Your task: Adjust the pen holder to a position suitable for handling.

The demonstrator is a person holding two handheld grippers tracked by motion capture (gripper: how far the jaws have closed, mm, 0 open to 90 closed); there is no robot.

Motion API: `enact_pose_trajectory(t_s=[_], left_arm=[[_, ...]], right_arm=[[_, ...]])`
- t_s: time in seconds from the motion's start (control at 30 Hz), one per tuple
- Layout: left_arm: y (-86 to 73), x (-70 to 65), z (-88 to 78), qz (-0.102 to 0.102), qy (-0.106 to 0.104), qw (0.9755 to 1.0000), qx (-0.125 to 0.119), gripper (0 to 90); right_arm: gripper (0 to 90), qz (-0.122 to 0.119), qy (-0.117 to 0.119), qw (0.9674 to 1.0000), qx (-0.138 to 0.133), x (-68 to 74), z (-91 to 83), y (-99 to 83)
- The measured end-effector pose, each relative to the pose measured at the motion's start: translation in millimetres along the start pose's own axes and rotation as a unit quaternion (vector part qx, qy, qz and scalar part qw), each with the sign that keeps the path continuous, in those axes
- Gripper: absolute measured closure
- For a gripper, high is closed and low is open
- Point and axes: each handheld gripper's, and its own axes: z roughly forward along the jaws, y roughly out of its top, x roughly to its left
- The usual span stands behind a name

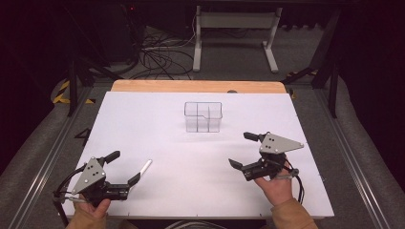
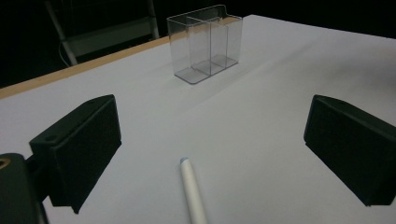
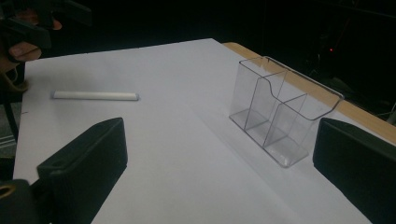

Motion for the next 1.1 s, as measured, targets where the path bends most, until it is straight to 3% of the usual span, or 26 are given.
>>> enact_pose_trajectory(t_s=[0.2,0.37,0.6,0.77,0.93,1.1], left_arm=[[-0.4,1.4,-0.6,-0.002,0.0,1.0,-0.002,4.7],[-0.2,0.9,-0.1,-0.005,0.0,1.0,-0.002,4.6],[-0.6,1.1,0.2,-0.006,-0.001,1.0,-0.001,4.7],[-0.8,1.5,0.0,-0.006,0.001,1.0,0.0,4.8],[-0.9,1.9,0.0,-0.005,0.0,1.0,0.001,4.9],[-0.9,1.7,0.2,-0.003,0.001,1.0,0.002,4.9]], right_arm=[[4.5,-0.006,0.002,0.9999,0.009,-2.4,7.7,2.9],[15.9,-0.026,0.007,0.9995,0.014,-3.7,5.0,6.9],[19.4,-0.057,0.011,0.9955,0.075,-7.2,10.2,27.2],[20.3,-0.057,0.029,0.9926,0.103,-13.8,20.7,38.9],[21.2,-0.048,0.044,0.9923,0.106,-21.6,29.1,45.9],[22.1,-0.058,0.047,0.9911,0.11,-29.5,38.3,51.7]])
